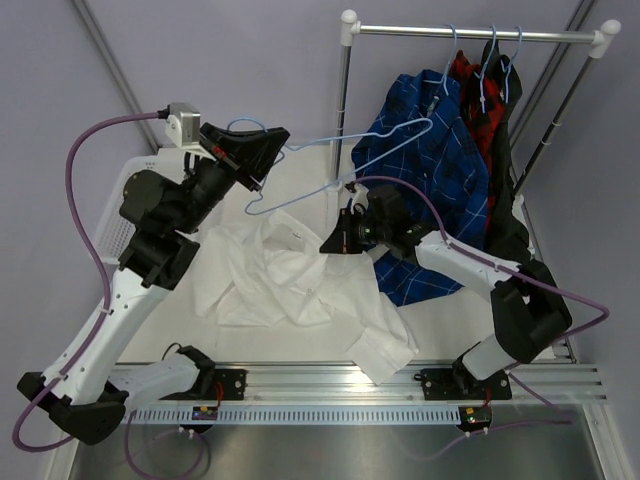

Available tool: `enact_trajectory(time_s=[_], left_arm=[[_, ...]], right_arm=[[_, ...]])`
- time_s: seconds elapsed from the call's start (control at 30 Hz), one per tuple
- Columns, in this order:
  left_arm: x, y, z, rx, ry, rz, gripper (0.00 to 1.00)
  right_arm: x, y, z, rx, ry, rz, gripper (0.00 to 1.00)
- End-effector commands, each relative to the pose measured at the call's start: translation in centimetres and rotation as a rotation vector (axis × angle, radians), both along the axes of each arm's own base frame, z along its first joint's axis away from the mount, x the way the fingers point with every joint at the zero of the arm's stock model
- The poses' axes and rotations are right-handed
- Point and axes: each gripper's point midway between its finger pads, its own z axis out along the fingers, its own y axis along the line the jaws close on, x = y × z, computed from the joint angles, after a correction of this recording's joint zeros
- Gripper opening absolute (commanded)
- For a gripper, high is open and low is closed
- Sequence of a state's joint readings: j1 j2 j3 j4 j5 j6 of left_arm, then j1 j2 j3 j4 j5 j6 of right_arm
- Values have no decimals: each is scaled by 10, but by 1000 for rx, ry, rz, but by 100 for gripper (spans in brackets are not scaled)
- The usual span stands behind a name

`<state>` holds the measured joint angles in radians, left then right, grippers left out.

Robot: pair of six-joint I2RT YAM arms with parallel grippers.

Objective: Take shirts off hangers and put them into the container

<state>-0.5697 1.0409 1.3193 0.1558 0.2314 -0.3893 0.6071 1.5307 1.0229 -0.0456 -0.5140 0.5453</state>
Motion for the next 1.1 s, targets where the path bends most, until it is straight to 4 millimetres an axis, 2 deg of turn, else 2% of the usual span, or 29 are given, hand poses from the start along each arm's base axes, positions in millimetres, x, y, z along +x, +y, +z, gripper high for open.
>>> enact_trajectory(time_s=[0.0,0.1,0.13,0.17,0.2,0.23,0.27,0.3,0.37,0.4,0.43,0.47,0.53,0.57,0.63,0.67,0.73,0.77,0.83,0.87,0.93,0.97,1.03,1.07], left_arm=[[-21,6,39,-26,-113,-22,0],[-11,3,8,107,-48,6,0],[-10,4,-13,176,7,13,0],[-5,9,-25,243,5,54,0],[-3,14,-34,287,18,77,0],[-2,19,-57,358,78,95,0],[3,32,-62,401,84,157,0],[4,40,-77,447,128,181,0],[10,56,-89,486,157,241,0],[9,60,-99,513,176,243,0],[9,64,-103,520,189,256,0],[12,70,-106,553,182,281,0],[11,73,-113,588,195,286,0],[12,74,-115,607,191,288,0],[14,73,-122,635,202,276,0],[15,71,-124,653,199,265,0],[24,74,-130,671,234,297,0],[29,78,-132,672,252,326,0],[32,74,-132,673,254,308,0],[28,65,-132,674,237,250,0],[24,53,-130,674,217,182,0],[19,40,-128,679,187,97,0],[14,28,-123,674,163,27,0],[9,18,-117,668,137,-32,0]], right_arm=[[2,2,-12,-54,-11,-23,2],[-2,-8,-5,-93,-46,-22,8],[-7,-15,-7,-134,-63,-3,11],[-8,-21,6,-140,-103,-5,15],[-10,-25,9,-160,-126,3,25],[-13,-31,13,-183,-164,22,30],[-20,-40,24,-200,-187,24,36],[-23,-45,28,-213,-207,29,50],[-31,-61,45,-245,-272,16,63],[-32,-68,49,-259,-294,8,74],[-36,-76,53,-283,-325,11,77],[-37,-87,69,-288,-381,-31,82],[-38,-101,83,-319,-444,-62,94],[-41,-114,99,-330,-484,-105,94],[-44,-126,114,-357,-540,-118,99],[-50,-136,131,-361,-575,-134,99],[-57,-151,143,-402,-614,-145,99],[-61,-160,160,-396,-660,-174,99],[-70,-166,172,-408,-722,-142,100],[-82,-159,187,-349,-761,-77,99],[-88,-150,200,-324,-811,-2,98],[-92,-136,208,-284,-820,77,95],[-91,-122,212,-265,-837,165,94],[-88,-107,216,-239,-823,225,94]])
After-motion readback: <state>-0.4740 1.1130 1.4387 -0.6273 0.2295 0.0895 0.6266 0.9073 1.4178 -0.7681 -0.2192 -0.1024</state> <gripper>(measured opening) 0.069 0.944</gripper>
